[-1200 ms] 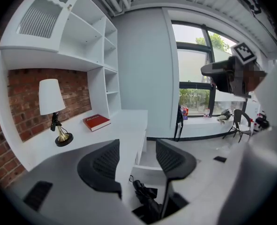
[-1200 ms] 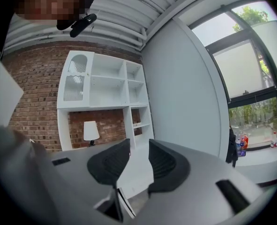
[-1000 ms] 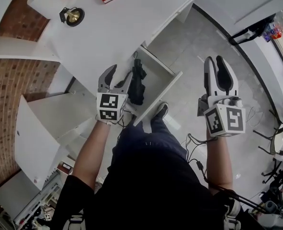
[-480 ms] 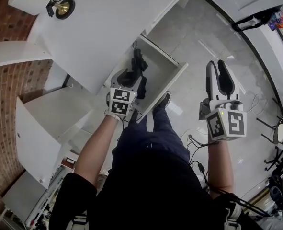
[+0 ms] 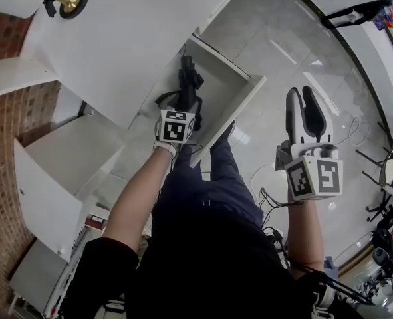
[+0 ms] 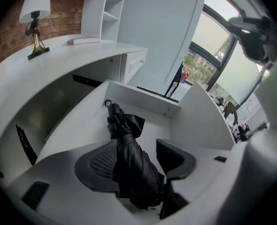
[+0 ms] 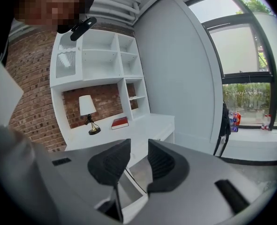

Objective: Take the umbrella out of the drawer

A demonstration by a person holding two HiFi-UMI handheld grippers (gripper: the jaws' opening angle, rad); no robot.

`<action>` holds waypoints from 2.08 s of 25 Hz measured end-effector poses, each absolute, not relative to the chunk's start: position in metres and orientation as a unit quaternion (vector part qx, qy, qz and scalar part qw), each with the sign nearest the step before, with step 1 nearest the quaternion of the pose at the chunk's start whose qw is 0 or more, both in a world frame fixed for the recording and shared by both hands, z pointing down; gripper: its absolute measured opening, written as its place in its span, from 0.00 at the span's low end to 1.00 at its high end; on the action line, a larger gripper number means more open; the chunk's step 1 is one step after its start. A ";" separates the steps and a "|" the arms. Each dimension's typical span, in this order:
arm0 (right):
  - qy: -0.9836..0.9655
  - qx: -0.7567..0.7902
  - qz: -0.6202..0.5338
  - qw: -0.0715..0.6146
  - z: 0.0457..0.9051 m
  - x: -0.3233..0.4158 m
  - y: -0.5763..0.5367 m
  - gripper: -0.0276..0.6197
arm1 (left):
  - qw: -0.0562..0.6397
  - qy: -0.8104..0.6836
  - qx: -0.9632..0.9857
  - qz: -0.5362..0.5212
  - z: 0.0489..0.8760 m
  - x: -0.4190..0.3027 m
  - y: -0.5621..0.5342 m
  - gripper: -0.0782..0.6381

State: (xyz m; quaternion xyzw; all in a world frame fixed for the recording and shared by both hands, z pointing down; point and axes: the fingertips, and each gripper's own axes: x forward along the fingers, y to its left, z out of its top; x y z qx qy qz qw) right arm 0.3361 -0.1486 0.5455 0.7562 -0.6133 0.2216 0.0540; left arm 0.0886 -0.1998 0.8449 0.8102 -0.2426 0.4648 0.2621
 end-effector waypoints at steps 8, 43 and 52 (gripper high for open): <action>-0.601 0.755 0.255 0.067 0.577 0.335 -0.138 0.21 | 0.338 -0.266 0.751 0.501 0.901 0.080 -0.196 0.52; -0.621 0.747 0.228 0.065 0.546 0.323 -0.131 0.17 | 0.381 -0.165 0.766 0.491 0.862 0.098 -0.173 0.46; -0.632 0.747 0.203 0.047 0.506 0.313 -0.133 0.15 | 0.383 -0.136 0.798 0.445 0.792 0.106 -0.159 0.46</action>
